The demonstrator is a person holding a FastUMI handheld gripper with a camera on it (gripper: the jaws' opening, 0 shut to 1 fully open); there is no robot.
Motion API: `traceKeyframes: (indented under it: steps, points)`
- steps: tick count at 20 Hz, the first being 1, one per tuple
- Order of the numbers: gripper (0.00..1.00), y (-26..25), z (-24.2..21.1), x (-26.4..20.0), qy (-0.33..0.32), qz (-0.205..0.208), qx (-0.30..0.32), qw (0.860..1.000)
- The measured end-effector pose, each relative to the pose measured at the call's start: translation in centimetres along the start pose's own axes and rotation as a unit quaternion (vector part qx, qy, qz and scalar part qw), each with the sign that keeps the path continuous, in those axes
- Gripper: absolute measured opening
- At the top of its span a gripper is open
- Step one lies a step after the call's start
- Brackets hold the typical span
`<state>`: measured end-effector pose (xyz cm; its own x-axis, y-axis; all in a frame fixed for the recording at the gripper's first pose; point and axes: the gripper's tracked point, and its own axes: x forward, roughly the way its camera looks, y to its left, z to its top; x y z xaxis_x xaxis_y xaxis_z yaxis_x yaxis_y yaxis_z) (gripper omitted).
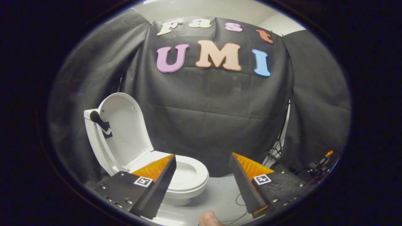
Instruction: Open the toilet lid.
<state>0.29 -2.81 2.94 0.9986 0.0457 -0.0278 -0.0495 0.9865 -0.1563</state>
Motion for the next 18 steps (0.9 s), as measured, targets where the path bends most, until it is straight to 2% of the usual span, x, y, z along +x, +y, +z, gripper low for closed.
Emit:
traceKeyframes:
  steps: [5,13,18]
  points:
    - [1.0,0.1,0.9,0.2,-0.008,-0.001,0.027,1.0]
    - [1.0,1.5,-0.5,0.1,0.008,0.015,0.003,1.0]
    - [1.0,2.7,0.1,-0.2,0.004,0.025,0.032,0.999]
